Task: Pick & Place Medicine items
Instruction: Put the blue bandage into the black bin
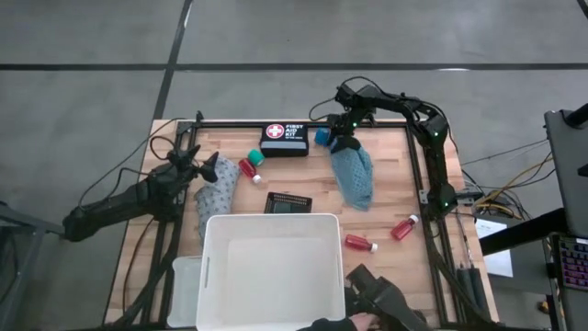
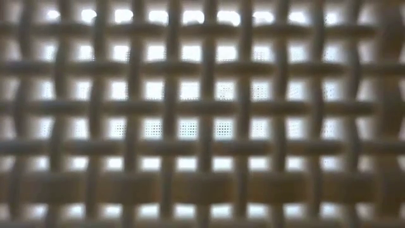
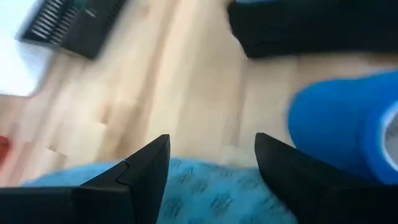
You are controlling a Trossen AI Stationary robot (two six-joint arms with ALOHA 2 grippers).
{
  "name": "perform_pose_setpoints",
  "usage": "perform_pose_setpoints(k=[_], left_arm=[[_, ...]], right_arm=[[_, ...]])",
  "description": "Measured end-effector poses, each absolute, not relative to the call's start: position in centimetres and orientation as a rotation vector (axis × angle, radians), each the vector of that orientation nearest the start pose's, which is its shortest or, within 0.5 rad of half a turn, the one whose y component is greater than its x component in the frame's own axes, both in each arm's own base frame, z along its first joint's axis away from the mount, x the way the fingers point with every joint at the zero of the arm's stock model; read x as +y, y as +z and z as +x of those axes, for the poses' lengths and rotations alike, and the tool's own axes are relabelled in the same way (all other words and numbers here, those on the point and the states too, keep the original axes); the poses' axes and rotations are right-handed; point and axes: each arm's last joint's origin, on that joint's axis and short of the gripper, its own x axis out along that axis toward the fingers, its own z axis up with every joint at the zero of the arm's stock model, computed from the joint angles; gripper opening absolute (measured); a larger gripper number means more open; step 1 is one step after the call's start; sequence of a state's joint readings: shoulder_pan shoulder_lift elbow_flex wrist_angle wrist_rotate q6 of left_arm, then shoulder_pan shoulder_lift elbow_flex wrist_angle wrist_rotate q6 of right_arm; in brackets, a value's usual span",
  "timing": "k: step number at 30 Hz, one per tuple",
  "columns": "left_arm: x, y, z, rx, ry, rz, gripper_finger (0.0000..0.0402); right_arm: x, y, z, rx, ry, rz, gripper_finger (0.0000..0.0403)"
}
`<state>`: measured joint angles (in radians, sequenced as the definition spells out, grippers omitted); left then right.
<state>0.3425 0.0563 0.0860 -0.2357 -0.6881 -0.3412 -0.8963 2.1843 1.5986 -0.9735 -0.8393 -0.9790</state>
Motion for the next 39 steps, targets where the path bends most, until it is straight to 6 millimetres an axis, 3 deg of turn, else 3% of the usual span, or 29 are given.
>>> perform_pose_setpoints(k=[6,17,29,39], left_arm=[[4.7,16.7,7.6,0.034,1.051,-0.273,0.0393],[4.7,16.7,7.6,0.035,1.052,-0.272,0.0393],[4.7,16.7,7.6,0.035,1.052,-0.272,0.0393],[4.7,16.7,7.6,0.034,1.052,-0.273,0.0393]], right_arm=[[-30.3,15.2,27.5,0.842,0.425,0.293,0.0224],[-30.4,18.0,27.5,0.782,0.420,0.164,0.0196],[-31.2,17.5,27.7,0.843,0.394,-0.127,0.0191],[-30.6,17.1,27.9,0.730,0.466,-0.109,0.0191]])
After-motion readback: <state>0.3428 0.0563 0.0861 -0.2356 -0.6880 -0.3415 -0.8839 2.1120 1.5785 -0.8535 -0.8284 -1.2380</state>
